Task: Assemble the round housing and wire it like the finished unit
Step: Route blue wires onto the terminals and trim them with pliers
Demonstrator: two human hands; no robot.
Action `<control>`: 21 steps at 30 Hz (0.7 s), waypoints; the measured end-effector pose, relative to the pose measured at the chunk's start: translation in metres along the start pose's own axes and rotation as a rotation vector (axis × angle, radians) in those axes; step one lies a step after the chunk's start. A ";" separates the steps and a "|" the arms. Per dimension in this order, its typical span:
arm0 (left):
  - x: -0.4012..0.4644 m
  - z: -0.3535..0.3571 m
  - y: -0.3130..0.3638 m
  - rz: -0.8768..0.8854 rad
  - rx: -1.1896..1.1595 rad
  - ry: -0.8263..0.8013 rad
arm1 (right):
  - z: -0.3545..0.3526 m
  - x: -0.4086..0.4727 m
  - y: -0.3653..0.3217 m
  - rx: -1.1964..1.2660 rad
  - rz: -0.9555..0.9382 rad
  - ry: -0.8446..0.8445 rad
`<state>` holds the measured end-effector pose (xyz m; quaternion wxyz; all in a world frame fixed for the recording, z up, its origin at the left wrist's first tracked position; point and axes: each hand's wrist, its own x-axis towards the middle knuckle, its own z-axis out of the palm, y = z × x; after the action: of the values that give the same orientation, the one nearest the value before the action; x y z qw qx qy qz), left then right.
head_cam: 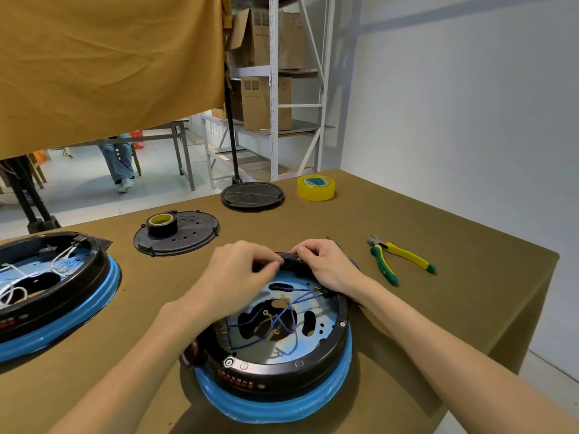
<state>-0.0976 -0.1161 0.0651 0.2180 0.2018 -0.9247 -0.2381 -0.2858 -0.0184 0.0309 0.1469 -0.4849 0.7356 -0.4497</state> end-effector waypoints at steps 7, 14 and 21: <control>-0.017 -0.007 -0.044 -0.184 -0.056 0.025 | -0.013 0.013 0.010 0.154 0.164 0.315; -0.013 0.002 -0.052 -0.207 -0.217 0.054 | -0.040 0.026 0.050 -0.570 0.387 0.113; -0.014 0.003 -0.053 -0.207 -0.244 0.067 | -0.047 0.037 0.057 -0.435 0.369 0.129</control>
<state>-0.0739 -0.1509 0.0306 0.2461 0.2758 -0.8554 -0.3628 -0.3679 -0.0182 0.0190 0.0719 -0.3335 0.8983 -0.2768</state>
